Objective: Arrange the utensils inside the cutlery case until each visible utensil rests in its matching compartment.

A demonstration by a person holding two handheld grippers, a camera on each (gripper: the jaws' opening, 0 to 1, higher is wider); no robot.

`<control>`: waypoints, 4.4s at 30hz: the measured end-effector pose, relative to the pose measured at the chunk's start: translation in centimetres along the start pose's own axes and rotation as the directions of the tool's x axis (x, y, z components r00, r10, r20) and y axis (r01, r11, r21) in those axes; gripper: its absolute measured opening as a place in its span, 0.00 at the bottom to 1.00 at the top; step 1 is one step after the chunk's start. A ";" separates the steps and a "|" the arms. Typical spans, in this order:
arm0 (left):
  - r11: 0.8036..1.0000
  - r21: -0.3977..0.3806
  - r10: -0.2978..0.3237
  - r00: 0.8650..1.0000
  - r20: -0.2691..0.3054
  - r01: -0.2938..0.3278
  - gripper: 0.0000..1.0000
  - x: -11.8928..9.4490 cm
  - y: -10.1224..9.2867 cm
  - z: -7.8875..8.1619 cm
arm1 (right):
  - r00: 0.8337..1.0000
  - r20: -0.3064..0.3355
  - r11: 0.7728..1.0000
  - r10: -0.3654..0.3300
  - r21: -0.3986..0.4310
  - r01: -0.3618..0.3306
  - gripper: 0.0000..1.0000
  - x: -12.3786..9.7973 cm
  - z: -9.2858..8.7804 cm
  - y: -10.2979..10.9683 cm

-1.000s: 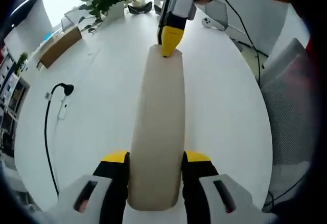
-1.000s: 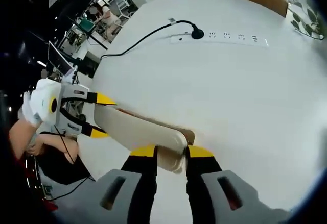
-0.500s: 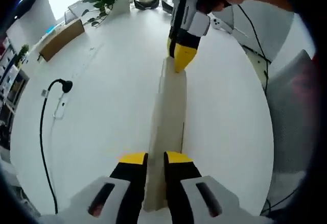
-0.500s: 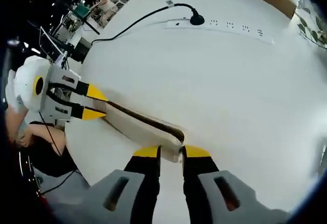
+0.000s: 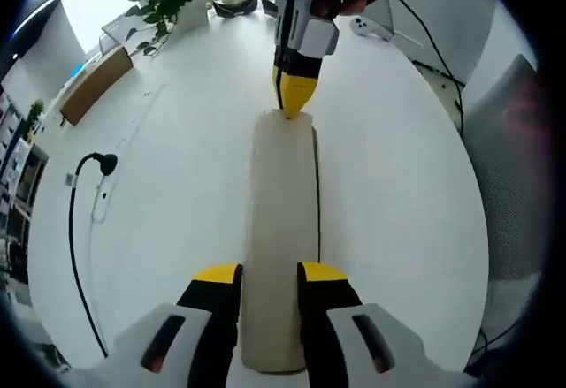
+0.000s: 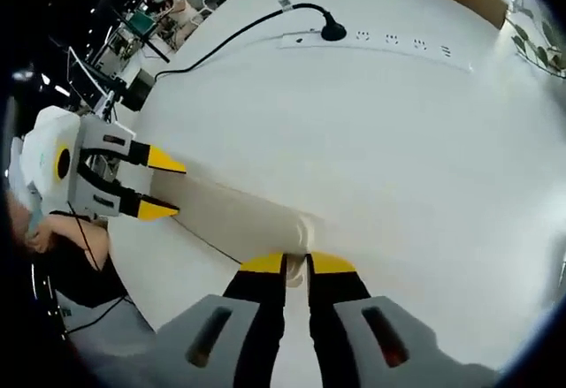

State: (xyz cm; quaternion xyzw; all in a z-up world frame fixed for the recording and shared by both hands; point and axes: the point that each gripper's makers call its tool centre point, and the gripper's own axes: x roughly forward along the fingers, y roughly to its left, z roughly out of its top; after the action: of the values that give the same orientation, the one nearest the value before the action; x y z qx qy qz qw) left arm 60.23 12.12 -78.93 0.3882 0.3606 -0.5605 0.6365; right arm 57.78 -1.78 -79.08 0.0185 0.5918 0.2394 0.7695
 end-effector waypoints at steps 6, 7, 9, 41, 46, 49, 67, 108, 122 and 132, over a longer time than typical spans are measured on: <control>0.999 0.017 -0.045 0.997 -0.060 0.046 0.55 0.9 -2.0 -1.2 | 1.000 0.002 1.000 -0.013 -0.021 0.013 0.06 -0.3 -1.1 0.7; 0.997 0.066 -0.036 0.997 -0.072 0.041 0.57 1.0 -2.2 -1.5 | 1.000 -0.010 0.999 -0.022 -0.037 0.021 0.05 -0.1 -1.5 0.6; 0.992 0.123 -0.008 0.994 -0.105 0.021 0.52 1.8 -1.8 -2.7 | 1.000 0.000 1.000 -0.013 0.006 0.013 0.03 -0.2 -1.4 0.7; 0.997 0.062 0.051 0.997 -0.063 -0.047 0.42 1.7 -1.6 -3.2 | 0.964 0.150 0.930 0.222 0.264 -0.255 0.27 0.5 0.4 2.9; 0.995 0.077 0.064 0.996 -0.058 -0.059 0.42 1.5 -1.9 -3.3 | 0.961 0.148 0.907 0.232 0.325 -0.269 0.31 2.2 -0.8 2.0; 0.996 0.054 0.068 0.996 -0.059 -0.065 0.44 1.5 -1.9 -3.4 | 0.961 0.146 0.907 0.236 0.323 -0.272 0.32 3.4 -0.8 1.7; 0.996 0.016 0.087 0.994 -0.064 -0.086 0.43 0.7 -3.1 -3.4 | 0.963 0.166 0.954 0.212 0.180 -0.241 0.30 3.7 -0.5 3.0; 0.994 0.032 0.105 0.994 -0.008 -0.105 0.42 1.2 -2.3 -3.7 | 0.889 0.358 0.795 0.287 0.429 -0.429 0.17 3.4 -0.9 2.1; 0.996 0.027 0.090 0.996 0.000 -0.090 0.41 1.2 -2.3 -3.8 | 0.892 0.334 0.801 0.305 0.417 -0.430 0.17 2.8 -1.6 3.3; 0.995 0.030 0.090 0.996 0.004 -0.090 0.41 1.3 -2.3 -3.9 | 0.896 0.315 0.837 0.312 0.355 -0.416 0.14 3.1 0.3 2.6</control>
State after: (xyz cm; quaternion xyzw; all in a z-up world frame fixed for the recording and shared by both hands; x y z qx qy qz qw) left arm 58.03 14.89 -81.99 0.4129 0.3332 -0.5372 0.6557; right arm 57.69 1.76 -80.98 0.3232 0.5150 0.2475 0.7544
